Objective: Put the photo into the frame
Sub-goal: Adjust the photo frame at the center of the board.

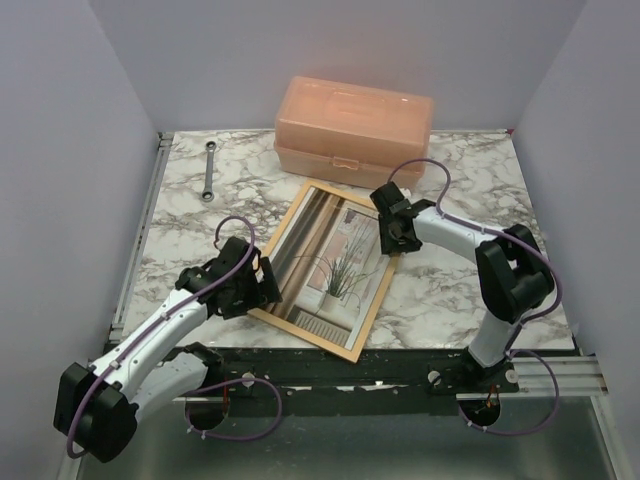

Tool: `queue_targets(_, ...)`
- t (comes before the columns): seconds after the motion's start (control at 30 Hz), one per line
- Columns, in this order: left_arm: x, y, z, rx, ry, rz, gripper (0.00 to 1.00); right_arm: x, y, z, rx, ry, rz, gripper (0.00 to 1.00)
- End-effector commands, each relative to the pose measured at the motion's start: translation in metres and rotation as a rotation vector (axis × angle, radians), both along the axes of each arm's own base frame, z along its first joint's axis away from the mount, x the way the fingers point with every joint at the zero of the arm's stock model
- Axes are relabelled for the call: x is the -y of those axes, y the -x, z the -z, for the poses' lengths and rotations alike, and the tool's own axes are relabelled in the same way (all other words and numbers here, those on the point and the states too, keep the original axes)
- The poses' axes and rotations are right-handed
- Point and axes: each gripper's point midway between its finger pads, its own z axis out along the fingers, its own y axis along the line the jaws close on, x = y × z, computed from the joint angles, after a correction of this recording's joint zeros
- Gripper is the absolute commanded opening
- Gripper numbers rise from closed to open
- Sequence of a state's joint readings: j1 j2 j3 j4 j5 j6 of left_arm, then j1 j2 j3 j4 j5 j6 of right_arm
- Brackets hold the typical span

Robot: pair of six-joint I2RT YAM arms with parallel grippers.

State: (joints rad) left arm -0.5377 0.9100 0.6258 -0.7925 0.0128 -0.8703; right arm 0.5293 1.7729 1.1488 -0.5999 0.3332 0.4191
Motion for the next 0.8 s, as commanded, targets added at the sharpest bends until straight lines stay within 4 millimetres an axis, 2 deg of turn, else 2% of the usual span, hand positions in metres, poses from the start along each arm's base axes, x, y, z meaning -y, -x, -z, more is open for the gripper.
queue_targets(0.0,-0.023,-0.019,0.007,0.023,-0.081,-0.054,0.98,0.001,-0.005,-0.011,0.024,-0.01,0.004,0.6)
queue_targets(0.03,-0.027,-0.023,0.007,0.025,-0.093,-0.07,0.98,-0.002,-0.003,-0.014,0.023,-0.038,0.008,0.66)
queue_targets(0.13,-0.036,-0.032,0.009,0.03,-0.119,-0.099,0.98,-0.008,0.006,-0.023,0.014,-0.134,0.018,0.76)
queue_targets(0.23,-0.045,-0.04,0.011,0.033,-0.149,-0.127,0.98,-0.012,0.022,-0.027,-0.014,-0.237,0.029,0.82)
queue_targets(0.33,-0.053,-0.048,0.013,0.036,-0.175,-0.149,0.98,-0.013,0.04,-0.022,-0.057,-0.346,0.056,0.87)
queue_targets(0.53,-0.059,-0.068,0.01,0.055,-0.196,-0.183,0.98,-0.031,0.072,-0.015,-0.14,-0.585,0.095,0.89)
queue_targets(0.77,-0.054,-0.081,0.027,0.008,-0.2,-0.158,0.98,-0.041,0.081,0.002,-0.197,-0.661,0.109,0.9)
